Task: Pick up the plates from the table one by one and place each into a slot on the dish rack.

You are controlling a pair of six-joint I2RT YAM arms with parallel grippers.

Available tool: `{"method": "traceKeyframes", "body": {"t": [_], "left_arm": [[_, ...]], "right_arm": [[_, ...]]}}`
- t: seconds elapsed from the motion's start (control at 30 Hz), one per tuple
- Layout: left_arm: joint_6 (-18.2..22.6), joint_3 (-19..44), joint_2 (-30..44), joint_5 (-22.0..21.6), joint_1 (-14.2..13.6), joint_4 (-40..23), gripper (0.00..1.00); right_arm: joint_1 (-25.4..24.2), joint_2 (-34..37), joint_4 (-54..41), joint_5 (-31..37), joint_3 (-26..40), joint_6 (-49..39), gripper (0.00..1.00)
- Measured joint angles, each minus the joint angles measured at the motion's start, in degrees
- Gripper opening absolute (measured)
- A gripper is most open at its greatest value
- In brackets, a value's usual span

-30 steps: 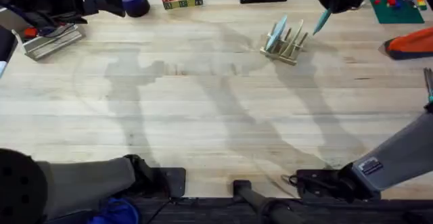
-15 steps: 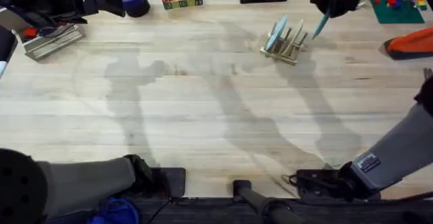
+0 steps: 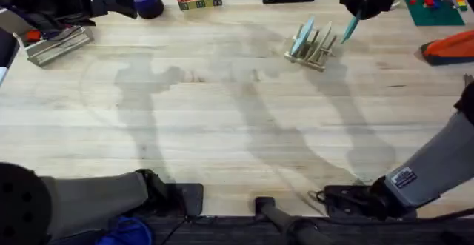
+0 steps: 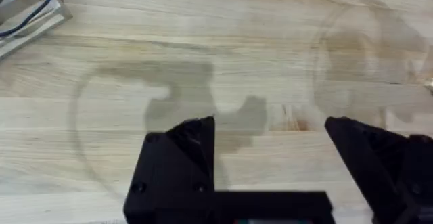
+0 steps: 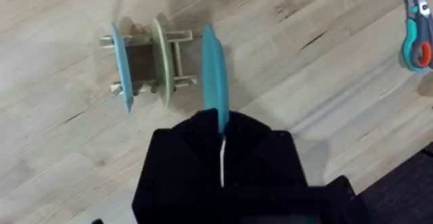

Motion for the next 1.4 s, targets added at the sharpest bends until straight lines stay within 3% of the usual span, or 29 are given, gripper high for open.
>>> {"method": "traceKeyframes", "body": {"t": [0.83, 1.13, 1.4], "left_arm": [[0.0, 0.0, 0.0, 0.0, 0.0, 0.0, 0.994], [-0.01, 0.0, 0.0, 0.0, 0.0, 0.0, 0.995], [0.0, 0.0, 0.0, 0.0, 0.0, 0.0, 0.995]], "right_arm": [[-0.02, 0.0, -0.86, 0.0, -0.13, -0.17, 0.031], [-0.02, 0.0, 5.16, -0.31, -7.19, -0.19, 0.031], [-0.79, 0.0, 9.74, -1.77, -8.26, -1.8, 0.031]]}}
